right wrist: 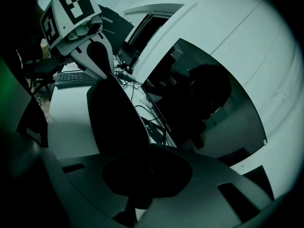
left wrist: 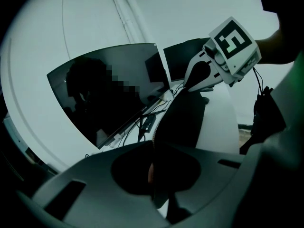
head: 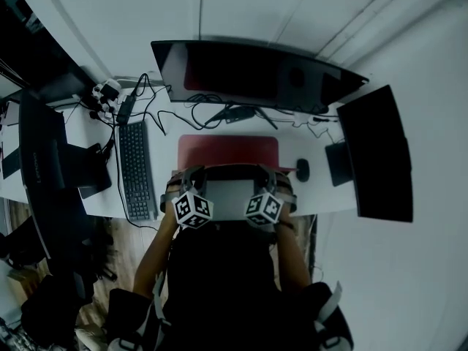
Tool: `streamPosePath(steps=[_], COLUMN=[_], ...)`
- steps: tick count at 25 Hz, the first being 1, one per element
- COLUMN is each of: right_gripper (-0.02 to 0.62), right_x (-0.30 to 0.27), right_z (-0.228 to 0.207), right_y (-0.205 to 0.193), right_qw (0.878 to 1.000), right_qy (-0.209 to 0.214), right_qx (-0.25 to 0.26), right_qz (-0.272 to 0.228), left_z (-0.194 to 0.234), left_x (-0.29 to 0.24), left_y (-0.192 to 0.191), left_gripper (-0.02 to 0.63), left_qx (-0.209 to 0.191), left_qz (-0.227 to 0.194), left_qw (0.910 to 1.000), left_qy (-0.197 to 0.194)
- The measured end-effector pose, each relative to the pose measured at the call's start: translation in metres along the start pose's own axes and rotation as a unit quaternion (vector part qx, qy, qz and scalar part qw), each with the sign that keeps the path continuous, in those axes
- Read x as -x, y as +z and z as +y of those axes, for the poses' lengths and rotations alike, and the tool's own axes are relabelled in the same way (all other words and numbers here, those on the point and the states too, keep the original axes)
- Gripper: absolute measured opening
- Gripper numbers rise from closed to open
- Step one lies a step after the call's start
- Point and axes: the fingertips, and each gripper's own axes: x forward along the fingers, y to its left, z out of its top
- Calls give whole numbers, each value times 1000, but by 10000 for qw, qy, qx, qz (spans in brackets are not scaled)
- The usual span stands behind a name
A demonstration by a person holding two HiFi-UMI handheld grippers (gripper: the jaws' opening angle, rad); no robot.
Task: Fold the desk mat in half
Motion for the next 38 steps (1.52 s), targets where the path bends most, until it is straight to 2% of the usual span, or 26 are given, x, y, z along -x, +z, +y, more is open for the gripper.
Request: streamPosePath(steps=[14, 21, 29, 38], right_gripper=[20, 20, 20, 20], right_x=[-94, -147, -200, -235], right_z=[-47, -49, -52, -43], right_y=[12, 8, 2, -6], right_qw=[9997, 9996, 9999, 9997], right_qy=[221, 284, 167, 198], right_qx=[-50, -51, -28, 121], right_qz=[-13, 30, 20, 65], left_z=[58, 74, 89, 90], left_x=[-90, -137, -181, -214], left_y=[15, 5, -2, -18], left_gripper=[21, 21, 21, 21], left_qx=[49, 275, 193, 321], left_qz=[131, 275, 329, 428], left_qw=[9986, 9975, 9956, 9951], left_qy=[504, 594, 857, 826])
